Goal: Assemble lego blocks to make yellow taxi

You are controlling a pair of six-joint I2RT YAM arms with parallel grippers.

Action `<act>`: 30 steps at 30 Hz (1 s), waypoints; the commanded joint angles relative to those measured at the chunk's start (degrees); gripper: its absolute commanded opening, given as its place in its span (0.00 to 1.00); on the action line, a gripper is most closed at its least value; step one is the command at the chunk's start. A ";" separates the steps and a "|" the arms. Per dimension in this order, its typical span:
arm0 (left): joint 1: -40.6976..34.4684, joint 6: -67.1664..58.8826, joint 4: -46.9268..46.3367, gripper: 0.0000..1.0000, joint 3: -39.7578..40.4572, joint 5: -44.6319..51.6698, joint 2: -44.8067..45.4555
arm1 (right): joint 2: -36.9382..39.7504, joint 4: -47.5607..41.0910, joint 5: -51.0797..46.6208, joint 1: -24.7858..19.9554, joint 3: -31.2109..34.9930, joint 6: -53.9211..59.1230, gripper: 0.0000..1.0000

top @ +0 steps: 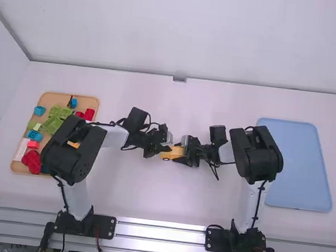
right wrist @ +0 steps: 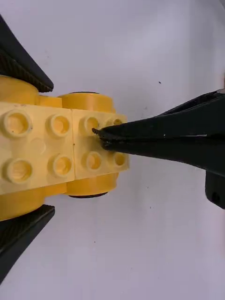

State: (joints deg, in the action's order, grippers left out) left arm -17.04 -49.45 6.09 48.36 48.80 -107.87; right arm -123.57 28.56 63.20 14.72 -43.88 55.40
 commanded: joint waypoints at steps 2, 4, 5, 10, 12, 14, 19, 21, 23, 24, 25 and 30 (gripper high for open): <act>1.62 0.20 -1.57 0.02 0.83 -3.04 3.13 | -0.96 -0.35 -1.22 0.28 -0.59 0.13 0.47; 2.25 0.20 -2.75 0.02 1.57 -2.73 4.94 | -0.96 -0.48 -2.62 0.31 -0.94 0.13 0.47; 2.99 0.46 -3.82 0.05 2.36 -2.78 7.19 | -0.94 -0.57 -4.26 0.33 -1.31 -0.13 0.47; 5.64 8.22 -4.17 0.99 2.80 -7.98 15.67 | -0.94 -0.28 -6.71 1.01 -2.05 -1.33 0.47; 6.75 13.11 -4.11 0.99 2.80 -11.54 18.45 | -0.94 -0.33 -6.67 1.05 -2.27 -0.57 0.49; 8.07 17.79 -4.59 0.99 2.78 -15.23 21.11 | -0.83 -0.33 -6.67 0.96 -2.51 -0.52 0.63; 10.12 25.16 -7.28 0.99 2.75 -20.41 26.32 | 0.39 -1.05 -6.69 0.44 -3.13 -4.66 0.89; 10.99 28.33 -9.11 0.99 2.75 -23.52 28.57 | 3.58 -3.76 -7.76 -0.68 -2.73 -5.03 0.92; 11.96 29.66 -10.71 0.99 2.75 -26.58 31.08 | 8.31 -9.11 -10.67 -1.88 -2.60 -5.03 0.95; 12.28 30.23 -11.26 0.99 2.75 -27.47 31.95 | 10.23 -11.26 -12.00 -2.27 -2.62 -5.05 0.96; 12.96 31.43 -12.41 0.99 2.75 -28.98 33.97 | 15.15 -16.65 -14.84 -3.17 -2.97 -4.98 0.96; 14.53 38.03 -15.39 0.99 2.75 -37.29 38.97 | 27.28 -24.11 -14.82 -4.15 -5.53 -9.55 0.99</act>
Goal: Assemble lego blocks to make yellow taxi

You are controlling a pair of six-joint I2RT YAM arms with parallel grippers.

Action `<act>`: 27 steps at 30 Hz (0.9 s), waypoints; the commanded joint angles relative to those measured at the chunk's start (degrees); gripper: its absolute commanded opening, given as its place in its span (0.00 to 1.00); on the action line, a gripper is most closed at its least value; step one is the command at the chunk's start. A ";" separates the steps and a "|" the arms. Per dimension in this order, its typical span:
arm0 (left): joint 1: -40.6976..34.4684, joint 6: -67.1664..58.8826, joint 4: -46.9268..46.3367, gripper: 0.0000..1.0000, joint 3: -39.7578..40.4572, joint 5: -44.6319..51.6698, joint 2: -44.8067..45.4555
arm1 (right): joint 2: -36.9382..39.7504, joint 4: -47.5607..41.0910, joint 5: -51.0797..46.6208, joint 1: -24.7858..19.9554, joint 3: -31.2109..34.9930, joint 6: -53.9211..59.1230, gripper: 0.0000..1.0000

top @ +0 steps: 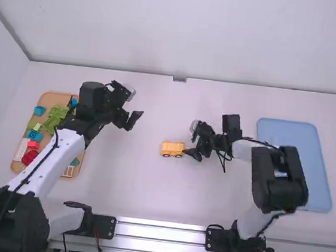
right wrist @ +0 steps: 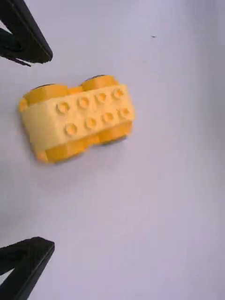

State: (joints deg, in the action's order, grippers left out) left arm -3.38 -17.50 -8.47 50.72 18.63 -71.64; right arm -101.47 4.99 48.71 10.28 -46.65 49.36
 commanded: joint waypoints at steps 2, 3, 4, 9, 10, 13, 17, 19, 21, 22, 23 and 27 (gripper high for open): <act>1.20 11.39 -1.64 0.99 0.39 -13.29 4.24 | 8.15 -0.59 2.58 0.79 -4.28 -6.05 0.99; 1.09 15.63 -2.36 0.99 0.39 -18.12 5.25 | 9.62 -1.07 4.55 1.49 -5.62 -6.36 0.99; 1.14 18.53 -3.08 0.99 0.44 -21.88 6.01 | 10.27 -1.79 5.53 2.14 -6.75 -6.36 0.99; 1.20 25.05 -8.87 0.99 2.54 -32.79 8.92 | 10.78 -8.44 3.10 7.82 -14.58 -9.53 0.99; 1.20 24.96 -10.75 0.99 3.72 -33.24 9.49 | 10.78 -9.60 1.42 9.38 -16.50 -12.81 0.99; 1.92 25.00 -15.08 0.99 6.82 -33.22 10.05 | 10.78 -12.00 -2.32 13.29 -20.50 -14.40 0.99; 7.02 26.51 -19.67 0.99 10.86 -33.14 10.05 | 10.78 -11.32 -5.53 17.84 -23.23 -14.62 0.99; 10.21 28.52 -21.05 0.99 12.13 -33.14 10.12 | 10.78 -11.74 -5.53 19.39 -24.41 -14.69 0.99; 12.24 29.94 -21.40 0.99 12.52 -33.11 10.25 | 10.78 -11.63 -5.46 20.11 -24.79 -14.97 0.99; 15.13 32.33 -21.38 0.99 12.55 -33.33 10.51 | 10.78 -11.21 -5.51 21.03 -25.09 -15.61 0.99; 16.72 33.62 -21.46 0.99 12.55 -33.29 10.62 | 10.78 -10.88 -5.49 21.42 -25.11 -15.85 0.99; 24.76 38.80 -23.34 0.99 12.55 -33.31 10.71 | 10.78 -10.19 -5.51 22.80 -25.18 -15.93 0.99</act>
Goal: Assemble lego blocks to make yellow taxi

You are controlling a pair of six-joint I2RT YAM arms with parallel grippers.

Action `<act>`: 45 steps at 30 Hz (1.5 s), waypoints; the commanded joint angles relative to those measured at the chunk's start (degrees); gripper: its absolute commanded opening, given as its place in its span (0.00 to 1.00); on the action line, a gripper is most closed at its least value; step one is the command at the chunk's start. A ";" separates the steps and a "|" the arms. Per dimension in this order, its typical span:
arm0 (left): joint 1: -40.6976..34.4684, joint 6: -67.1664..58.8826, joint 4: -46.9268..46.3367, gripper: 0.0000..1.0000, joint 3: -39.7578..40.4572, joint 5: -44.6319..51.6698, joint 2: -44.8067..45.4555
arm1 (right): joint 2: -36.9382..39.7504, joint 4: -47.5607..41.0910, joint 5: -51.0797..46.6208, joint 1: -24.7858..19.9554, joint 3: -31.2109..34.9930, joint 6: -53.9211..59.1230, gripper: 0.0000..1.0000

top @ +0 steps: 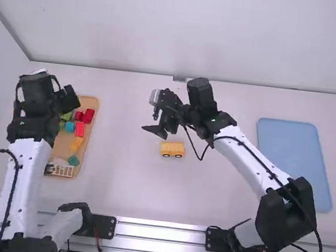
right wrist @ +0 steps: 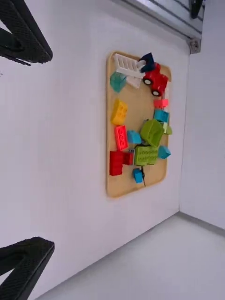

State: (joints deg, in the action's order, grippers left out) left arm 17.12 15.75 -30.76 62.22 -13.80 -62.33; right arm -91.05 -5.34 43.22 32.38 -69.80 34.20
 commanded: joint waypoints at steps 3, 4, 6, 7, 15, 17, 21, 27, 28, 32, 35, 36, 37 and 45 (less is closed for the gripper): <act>9.31 7.08 -3.15 0.99 1.05 -0.63 1.36 | 0.35 0.15 -0.02 1.07 -2.03 -0.79 0.99; 11.89 7.98 -4.52 0.99 1.05 -0.63 1.22 | 0.35 0.24 -0.04 0.98 -2.03 -1.05 0.99; 14.53 7.58 -5.92 0.99 1.11 0.61 0.76 | 0.35 0.37 -0.02 1.07 -2.03 -0.98 0.99; 16.04 4.70 -6.73 0.99 1.29 4.20 0.07 | 0.35 0.37 -0.09 1.11 -2.03 -0.98 0.99; 17.16 -13.64 -18.51 0.99 6.97 20.96 -11.23 | 0.35 0.13 -1.18 0.96 -2.05 -1.07 0.99; 16.15 -21.16 -20.02 0.99 8.44 23.45 -15.91 | 0.35 0.09 -2.51 1.07 -2.03 -2.03 0.99; 15.56 -29.11 -21.62 0.99 9.94 21.44 -23.78 | 0.35 0.07 -5.05 0.96 -2.03 -2.89 0.99; 15.54 -32.96 -21.49 0.98 9.60 17.92 -31.41 | 0.35 0.59 -8.96 1.01 -2.05 -2.95 0.99; 15.54 -35.17 -21.24 0.91 9.27 18.29 -32.26 | 0.35 0.66 -9.60 1.01 -2.05 -2.93 0.99; 15.54 -46.51 -20.96 0.79 7.65 22.53 -34.18 | 0.35 0.57 -11.98 1.01 -2.05 -2.95 0.99; 15.54 -50.71 -19.12 0.68 6.08 23.41 -34.88 | 0.35 0.50 -12.66 1.01 -2.05 -2.95 0.99; 15.54 -52.59 -17.38 0.63 4.66 23.21 -35.04 | 0.35 0.48 -12.90 0.98 -2.05 -2.95 0.99; 15.54 -53.40 -16.33 0.62 3.69 23.26 -35.04 | 0.35 0.50 -12.87 1.01 -2.05 -2.97 0.99; 14.14 -54.99 -8.98 0.67 -1.99 20.48 -35.01 | 0.35 0.59 -12.87 0.98 -2.05 -2.95 0.99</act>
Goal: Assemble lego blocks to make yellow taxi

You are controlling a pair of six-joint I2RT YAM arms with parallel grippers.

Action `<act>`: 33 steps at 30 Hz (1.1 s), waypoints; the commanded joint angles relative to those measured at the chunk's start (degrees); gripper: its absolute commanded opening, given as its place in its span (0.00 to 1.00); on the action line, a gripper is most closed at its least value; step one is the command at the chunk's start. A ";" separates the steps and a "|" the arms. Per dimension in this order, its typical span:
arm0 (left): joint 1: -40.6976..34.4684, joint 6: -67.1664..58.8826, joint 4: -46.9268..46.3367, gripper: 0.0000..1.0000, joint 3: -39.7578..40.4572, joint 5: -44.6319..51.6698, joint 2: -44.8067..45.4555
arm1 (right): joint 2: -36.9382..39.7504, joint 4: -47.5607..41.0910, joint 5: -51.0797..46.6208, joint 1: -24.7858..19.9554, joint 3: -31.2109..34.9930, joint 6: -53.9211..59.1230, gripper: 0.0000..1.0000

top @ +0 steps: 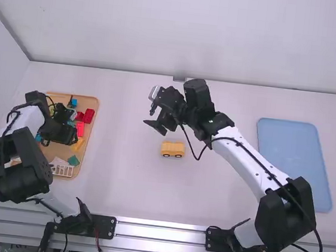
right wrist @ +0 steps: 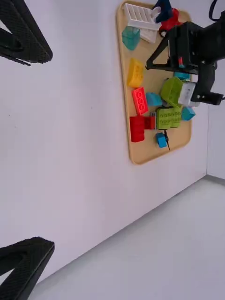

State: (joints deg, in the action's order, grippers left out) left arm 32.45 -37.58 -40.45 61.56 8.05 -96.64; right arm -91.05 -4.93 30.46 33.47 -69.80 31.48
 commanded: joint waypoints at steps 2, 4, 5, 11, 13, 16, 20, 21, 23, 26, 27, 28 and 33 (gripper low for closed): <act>-2.01 -1.70 1.75 0.70 -2.10 -2.38 -0.70 | 0.35 0.17 -0.09 -0.17 -2.05 -0.24 0.99; -3.15 -1.70 2.56 0.71 -2.86 -3.06 -0.70 | 0.35 0.17 -0.09 -0.68 -2.05 -0.26 0.99; -3.56 -1.86 2.38 0.71 -3.06 -2.93 -0.72 | 0.35 0.15 -0.09 -0.87 -2.05 -0.33 0.99; -4.59 -0.63 4.11 0.58 -5.22 -5.62 -0.72 | 0.35 -0.28 -0.04 -2.56 -2.03 -1.75 0.99; -4.28 0.37 5.66 0.56 -6.34 -7.89 -0.72 | 0.35 -0.33 0.37 -2.89 -2.03 -2.03 0.99; -4.11 -0.02 8.31 0.55 -8.35 -9.18 -0.72 | 0.35 -0.22 0.85 -3.45 -2.03 -2.78 0.99; -4.39 -0.42 10.03 0.52 -9.38 -7.13 -0.72 | 0.35 -0.04 0.98 -3.58 -2.03 -2.75 0.99; -4.13 -0.35 10.78 0.50 -9.62 -7.02 -0.72 | 0.35 -0.04 0.98 -3.76 -2.03 -2.56 0.99; -4.07 -0.35 12.72 0.51 -10.43 -7.04 -0.72 | 0.35 -0.04 0.96 -3.87 -2.03 -2.58 0.99; -4.39 -0.37 14.71 0.49 -11.43 -5.18 -0.90 | 0.35 -0.11 0.98 -3.87 -2.03 -2.64 0.99; -4.39 -0.35 14.84 0.49 -11.65 -4.59 -0.90 | 0.35 -0.17 0.98 -3.87 -2.03 -2.62 0.99; -4.39 -0.33 15.10 0.49 -12.02 -4.39 -0.90 | 0.35 -0.24 0.98 -3.87 -2.03 -2.62 0.97; -4.26 -0.31 16.87 0.51 -12.52 -4.42 -0.90 | 0.35 -0.26 0.98 -3.87 -2.03 -2.75 0.99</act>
State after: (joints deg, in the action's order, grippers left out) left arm 28.01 -38.15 -23.83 49.43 2.68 -96.66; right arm -91.05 -5.15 30.96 29.82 -69.80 28.88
